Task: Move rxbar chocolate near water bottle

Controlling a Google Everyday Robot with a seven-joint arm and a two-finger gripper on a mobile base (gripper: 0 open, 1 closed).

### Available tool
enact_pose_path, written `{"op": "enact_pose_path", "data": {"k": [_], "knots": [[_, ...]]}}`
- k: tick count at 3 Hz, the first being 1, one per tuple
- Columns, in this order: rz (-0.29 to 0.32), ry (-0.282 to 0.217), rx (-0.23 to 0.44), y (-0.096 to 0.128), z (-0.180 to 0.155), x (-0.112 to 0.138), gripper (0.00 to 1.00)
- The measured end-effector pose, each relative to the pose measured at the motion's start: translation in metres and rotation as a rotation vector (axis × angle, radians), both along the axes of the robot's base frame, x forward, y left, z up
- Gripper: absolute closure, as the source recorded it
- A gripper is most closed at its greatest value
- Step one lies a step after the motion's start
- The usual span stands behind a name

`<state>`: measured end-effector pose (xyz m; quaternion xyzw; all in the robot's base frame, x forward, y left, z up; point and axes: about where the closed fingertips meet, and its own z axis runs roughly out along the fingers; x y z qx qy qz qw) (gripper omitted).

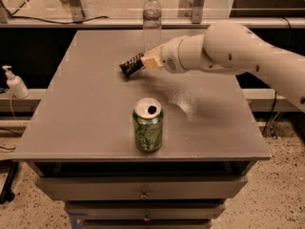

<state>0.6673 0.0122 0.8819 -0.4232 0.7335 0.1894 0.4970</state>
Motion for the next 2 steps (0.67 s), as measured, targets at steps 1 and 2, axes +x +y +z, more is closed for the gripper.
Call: {"op": "enact_pose_path", "data": {"k": [1, 2], "knots": [[-0.089, -0.006, -0.036, -0.071, 0.014, -0.02, 1.0], [-0.21, -0.009, -0.051, -0.146, 0.021, -0.036, 1.0]]}}
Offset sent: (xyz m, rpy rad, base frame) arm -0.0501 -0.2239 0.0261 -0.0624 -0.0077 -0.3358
